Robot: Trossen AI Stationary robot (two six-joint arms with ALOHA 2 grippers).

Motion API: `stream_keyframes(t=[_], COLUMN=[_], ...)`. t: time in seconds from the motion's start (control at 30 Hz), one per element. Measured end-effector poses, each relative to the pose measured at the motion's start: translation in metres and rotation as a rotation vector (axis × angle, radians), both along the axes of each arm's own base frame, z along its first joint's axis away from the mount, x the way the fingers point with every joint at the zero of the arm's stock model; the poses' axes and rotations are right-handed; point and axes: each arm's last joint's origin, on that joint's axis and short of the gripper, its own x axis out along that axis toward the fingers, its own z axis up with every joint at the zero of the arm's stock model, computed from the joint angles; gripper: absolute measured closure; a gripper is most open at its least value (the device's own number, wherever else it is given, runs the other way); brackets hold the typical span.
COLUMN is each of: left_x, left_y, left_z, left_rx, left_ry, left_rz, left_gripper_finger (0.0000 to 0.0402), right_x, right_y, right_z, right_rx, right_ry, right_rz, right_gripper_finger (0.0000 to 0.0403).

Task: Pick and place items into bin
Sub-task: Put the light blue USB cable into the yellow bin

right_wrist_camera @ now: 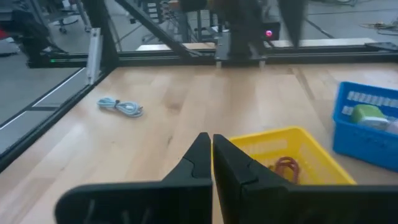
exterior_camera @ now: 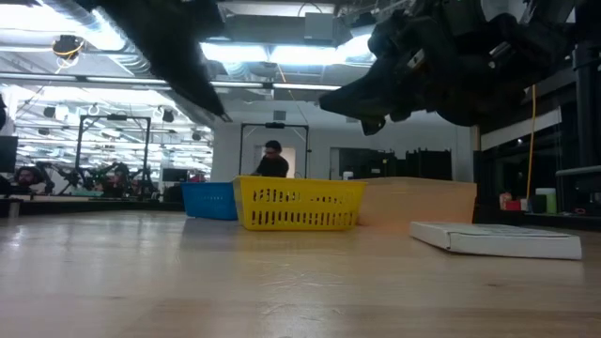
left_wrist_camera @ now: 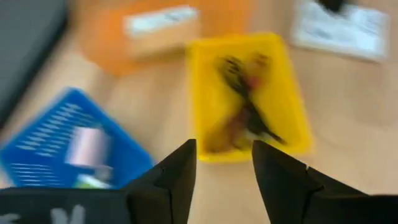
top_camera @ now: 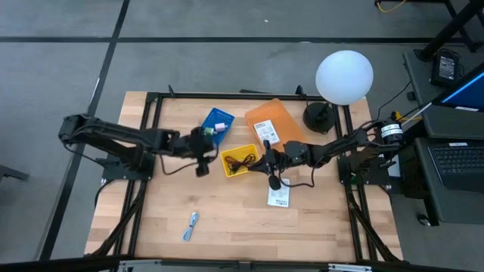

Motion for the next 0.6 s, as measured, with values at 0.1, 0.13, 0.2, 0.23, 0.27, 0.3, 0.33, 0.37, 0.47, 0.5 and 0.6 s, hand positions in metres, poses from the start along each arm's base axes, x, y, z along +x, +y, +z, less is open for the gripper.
stream_keyframes(t=[0.1,0.13,0.2,0.23,0.27,0.3,0.33,0.37,0.47,0.5,0.6], left_x=[-0.004,-0.005,-0.007,-0.008,-0.01,-0.011,-0.013,-0.014,-0.019,-0.021,-0.026], left_y=[-0.021,-0.028,-0.042,-0.048,-0.054,-0.06,-0.066,-0.071,-0.086,-0.09,-0.101], left_z=[-0.003,-0.003,-0.004,-0.004,-0.004,-0.004,-0.004,-0.004,-0.005,-0.006,-0.006], left_rx=[-0.058,-0.078,-0.12,-0.141,-0.165,-0.188,-0.211,-0.233,-0.293,-0.308,-0.362], left_ry=[0.034,0.038,0.036,0.034,0.032,0.029,0.027,0.026,0.031,0.036,0.042], left_rz=[-0.085,-0.102,-0.118,-0.122,-0.125,-0.125,-0.126,-0.126,-0.129,-0.131,-0.124], left_gripper_finger=[0.0268,0.0274,0.0288,0.0295,0.0303,0.0311,0.0319,0.0327,0.035,0.0357,0.0378], right_x=[0.0,0.0,0.0,0.0,0.0,0.0,0.0,0.0,0.0,0.0,0.0], right_y=[0.005,0.006,0.007,0.007,0.007,0.007,0.007,0.007,0.007,0.007,0.007], right_z=[0.0,0.0,0.0,0.0,0.001,0.001,0.001,0.001,0.001,0.001,0.001], right_rx=[-0.013,-0.024,-0.026,-0.025,-0.024,-0.021,-0.018,-0.014,-0.003,0.0,0.003], right_ry=[-0.003,-0.006,-0.009,-0.01,-0.01,-0.012,-0.012,-0.011,-0.009,-0.008,-0.008], right_rz=[0.02,0.028,0.031,0.031,0.03,0.028,0.027,0.026,0.023,0.023,0.022], right_gripper_finger=[0.0403,0.0403,0.0402,0.0402,0.0403,0.0402,0.0402,0.0402,0.0402,0.0402,0.0402])
